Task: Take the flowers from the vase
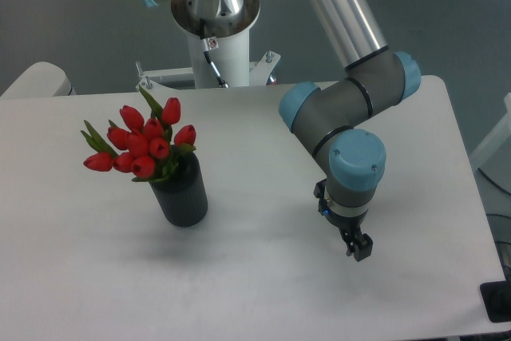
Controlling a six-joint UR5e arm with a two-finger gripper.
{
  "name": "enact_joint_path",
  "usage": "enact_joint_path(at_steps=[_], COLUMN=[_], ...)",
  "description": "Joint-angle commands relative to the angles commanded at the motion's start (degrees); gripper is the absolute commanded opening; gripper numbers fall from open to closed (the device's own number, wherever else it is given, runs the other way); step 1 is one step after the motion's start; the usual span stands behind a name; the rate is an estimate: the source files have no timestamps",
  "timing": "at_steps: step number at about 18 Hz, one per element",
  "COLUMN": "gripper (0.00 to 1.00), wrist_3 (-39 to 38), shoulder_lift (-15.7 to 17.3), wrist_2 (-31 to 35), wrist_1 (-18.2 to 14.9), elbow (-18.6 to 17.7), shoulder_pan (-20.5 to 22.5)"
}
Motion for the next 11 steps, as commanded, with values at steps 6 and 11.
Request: enact_joint_path(at_steps=[6, 11], gripper=[1.00, 1.00], wrist_3=[0.79, -0.61], shoulder_lift=[0.09, 3.16], wrist_2=[0.00, -6.28], wrist_1=[0.26, -0.70], elbow=[-0.35, -1.40], shoulder_pan=[0.00, 0.52])
